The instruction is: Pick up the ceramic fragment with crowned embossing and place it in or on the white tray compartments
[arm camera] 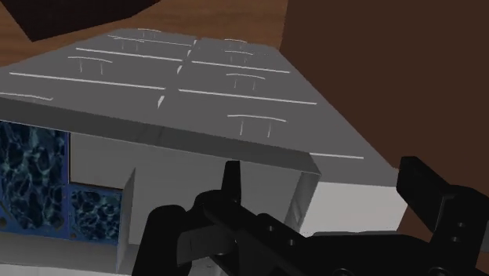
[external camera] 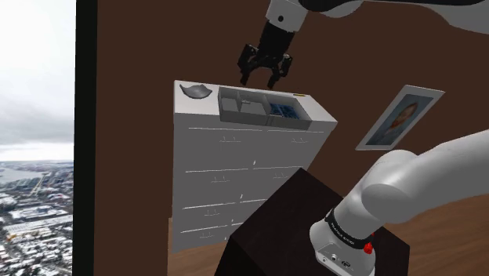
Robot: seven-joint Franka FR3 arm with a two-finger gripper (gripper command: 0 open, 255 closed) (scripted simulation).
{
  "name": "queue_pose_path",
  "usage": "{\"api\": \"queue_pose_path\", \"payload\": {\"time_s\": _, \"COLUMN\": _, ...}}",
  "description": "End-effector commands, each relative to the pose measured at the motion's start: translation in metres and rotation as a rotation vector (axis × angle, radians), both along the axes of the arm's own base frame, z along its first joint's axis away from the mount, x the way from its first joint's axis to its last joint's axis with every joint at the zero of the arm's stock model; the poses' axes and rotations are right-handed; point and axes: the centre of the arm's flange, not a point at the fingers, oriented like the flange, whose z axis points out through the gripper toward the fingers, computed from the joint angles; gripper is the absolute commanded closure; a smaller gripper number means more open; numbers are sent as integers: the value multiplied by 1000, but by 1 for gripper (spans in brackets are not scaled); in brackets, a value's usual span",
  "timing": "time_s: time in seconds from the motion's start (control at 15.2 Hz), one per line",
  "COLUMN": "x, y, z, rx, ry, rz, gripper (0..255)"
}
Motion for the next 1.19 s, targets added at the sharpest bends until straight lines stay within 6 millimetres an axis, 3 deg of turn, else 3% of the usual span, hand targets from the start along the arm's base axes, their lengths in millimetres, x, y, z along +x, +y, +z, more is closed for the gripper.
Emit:
{"api": "queue_pose_path", "payload": {"time_s": 0.0, "x": 24, "y": 13, "z": -6, "rx": -6, "ry": 4, "rz": -79, "gripper": 0}}
{"api": "queue_pose_path", "payload": {"time_s": 0.59, "x": 138, "y": 43, "z": -42, "rx": -39, "ry": 25, "rz": -412, "gripper": 0}}
{"api": "queue_pose_path", "payload": {"time_s": 1.12, "x": 241, "y": 37, "z": -76, "rx": -68, "ry": 44, "rz": -708, "gripper": 0}}
